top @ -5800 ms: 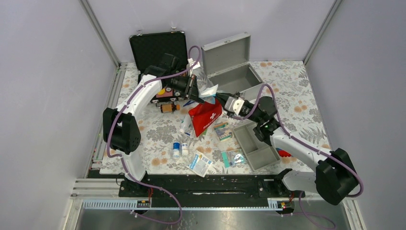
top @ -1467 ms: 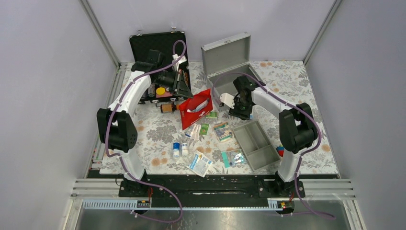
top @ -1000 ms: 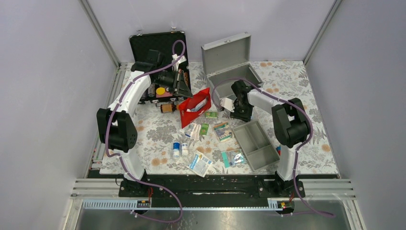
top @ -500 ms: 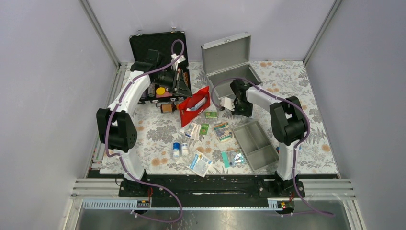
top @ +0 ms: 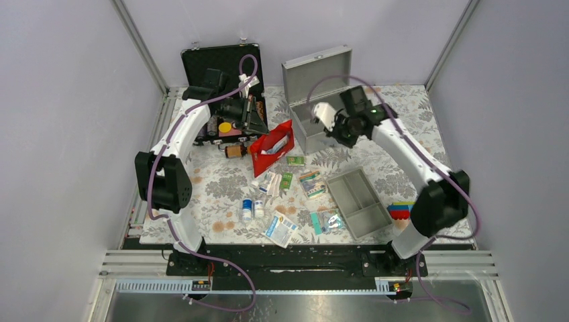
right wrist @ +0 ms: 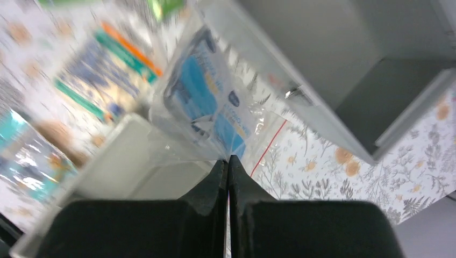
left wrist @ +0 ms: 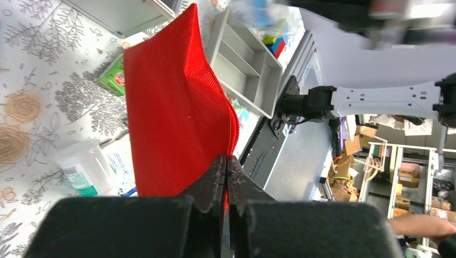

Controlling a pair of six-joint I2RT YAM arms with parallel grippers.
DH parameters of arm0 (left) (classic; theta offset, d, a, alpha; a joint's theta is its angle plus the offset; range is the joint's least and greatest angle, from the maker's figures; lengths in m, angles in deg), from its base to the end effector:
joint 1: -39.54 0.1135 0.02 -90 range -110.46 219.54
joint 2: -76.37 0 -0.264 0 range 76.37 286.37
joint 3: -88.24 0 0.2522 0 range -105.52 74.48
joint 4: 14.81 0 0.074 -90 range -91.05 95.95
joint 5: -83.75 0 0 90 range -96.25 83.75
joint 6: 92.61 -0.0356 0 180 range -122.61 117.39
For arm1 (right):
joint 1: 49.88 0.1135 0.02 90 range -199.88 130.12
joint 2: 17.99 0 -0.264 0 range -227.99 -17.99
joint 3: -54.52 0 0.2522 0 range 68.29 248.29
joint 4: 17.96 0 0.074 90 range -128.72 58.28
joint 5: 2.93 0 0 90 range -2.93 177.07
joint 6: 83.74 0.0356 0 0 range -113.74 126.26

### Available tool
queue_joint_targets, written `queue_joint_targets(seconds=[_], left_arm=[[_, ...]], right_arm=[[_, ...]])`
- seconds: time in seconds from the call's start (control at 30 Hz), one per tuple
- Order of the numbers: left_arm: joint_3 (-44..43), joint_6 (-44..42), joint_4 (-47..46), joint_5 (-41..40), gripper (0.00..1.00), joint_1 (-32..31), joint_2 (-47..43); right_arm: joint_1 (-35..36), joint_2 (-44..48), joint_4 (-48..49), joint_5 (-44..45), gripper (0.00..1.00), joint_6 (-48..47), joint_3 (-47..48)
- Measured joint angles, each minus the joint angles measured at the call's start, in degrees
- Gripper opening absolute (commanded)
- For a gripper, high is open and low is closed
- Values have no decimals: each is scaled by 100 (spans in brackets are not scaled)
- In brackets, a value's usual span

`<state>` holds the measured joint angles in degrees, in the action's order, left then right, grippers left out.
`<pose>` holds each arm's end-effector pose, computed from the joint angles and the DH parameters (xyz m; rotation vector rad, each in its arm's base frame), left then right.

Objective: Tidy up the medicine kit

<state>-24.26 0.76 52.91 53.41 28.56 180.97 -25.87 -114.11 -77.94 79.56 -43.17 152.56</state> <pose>0.3697 -0.1030 0.3241 0.5268 2.3578 -1.4387 0.3252 0.1499 0.2917 -1.5754 2.0312 0.0027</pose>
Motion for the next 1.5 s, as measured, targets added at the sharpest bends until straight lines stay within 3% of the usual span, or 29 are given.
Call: queue_joint_targets(seconds=[0.13,0.23,0.43,0.63,0.93,1.2,1.5], left_arm=[[35,114,-328,-225,0,2,-24],[236,393,-839,-553,0,2,-170],[1040,1327,-2393,-1578,0,-24,-750],[1287,2039,-3495,-2531,0,-223,-903],[1403,2632,-3993,-3456,0,-713,-918],[1405,2800,-4004,-3467,0,-839,-920],[1403,2771,-3912,-3154,0,-664,-920]], right_arm=[[0,754,328,-592,0,1180,376],[4,774,529,-901,0,2352,798],[4,55,962,-1427,0,4798,1657],[-4,-903,1220,-2293,0,6463,2367],[-52,-1781,2494,-3235,0,8747,2544],[-92,-2017,3807,-3908,0,9906,2120],[-197,-2306,3982,-4019,0,10010,1840]])
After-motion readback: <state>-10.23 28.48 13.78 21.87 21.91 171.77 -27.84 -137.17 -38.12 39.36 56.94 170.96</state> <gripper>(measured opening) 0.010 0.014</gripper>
